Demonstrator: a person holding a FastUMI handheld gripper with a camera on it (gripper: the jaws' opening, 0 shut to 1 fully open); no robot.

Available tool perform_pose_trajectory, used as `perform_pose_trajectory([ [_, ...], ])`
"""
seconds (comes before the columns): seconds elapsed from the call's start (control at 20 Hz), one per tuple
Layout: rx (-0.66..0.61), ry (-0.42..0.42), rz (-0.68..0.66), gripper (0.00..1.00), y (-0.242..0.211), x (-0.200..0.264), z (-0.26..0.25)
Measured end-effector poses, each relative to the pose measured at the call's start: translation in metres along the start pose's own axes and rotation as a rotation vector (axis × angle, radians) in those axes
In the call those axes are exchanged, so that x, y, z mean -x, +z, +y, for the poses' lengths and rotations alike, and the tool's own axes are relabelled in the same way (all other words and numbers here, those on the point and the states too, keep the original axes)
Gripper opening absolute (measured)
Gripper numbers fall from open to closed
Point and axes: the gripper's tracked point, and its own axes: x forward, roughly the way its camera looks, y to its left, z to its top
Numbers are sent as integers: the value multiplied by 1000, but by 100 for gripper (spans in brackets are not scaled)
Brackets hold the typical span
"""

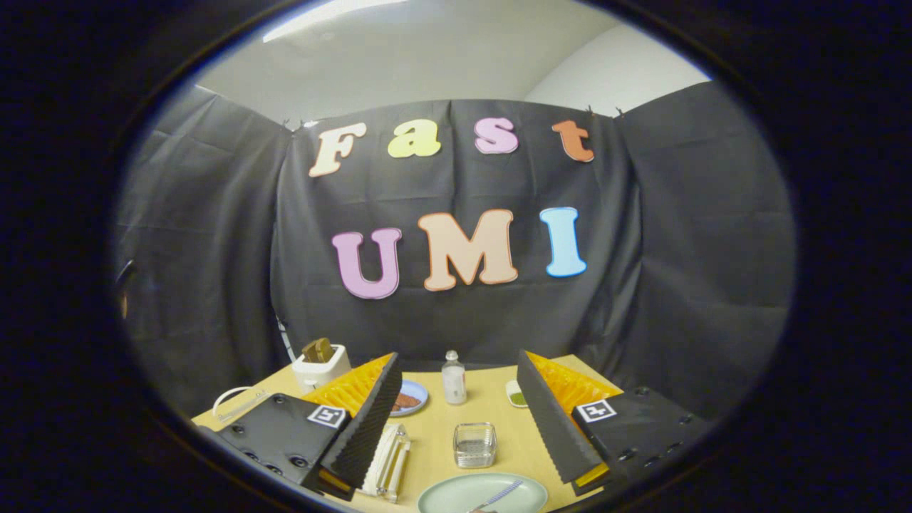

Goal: Take the plate from the dish rack, then take the spoon from the basket and place it into the plate.

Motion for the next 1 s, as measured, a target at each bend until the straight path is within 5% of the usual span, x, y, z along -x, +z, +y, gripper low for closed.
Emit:
perform_pose_trajectory([
  [1.0, 36, 9, -42, 100, 9, 4, 5],
])
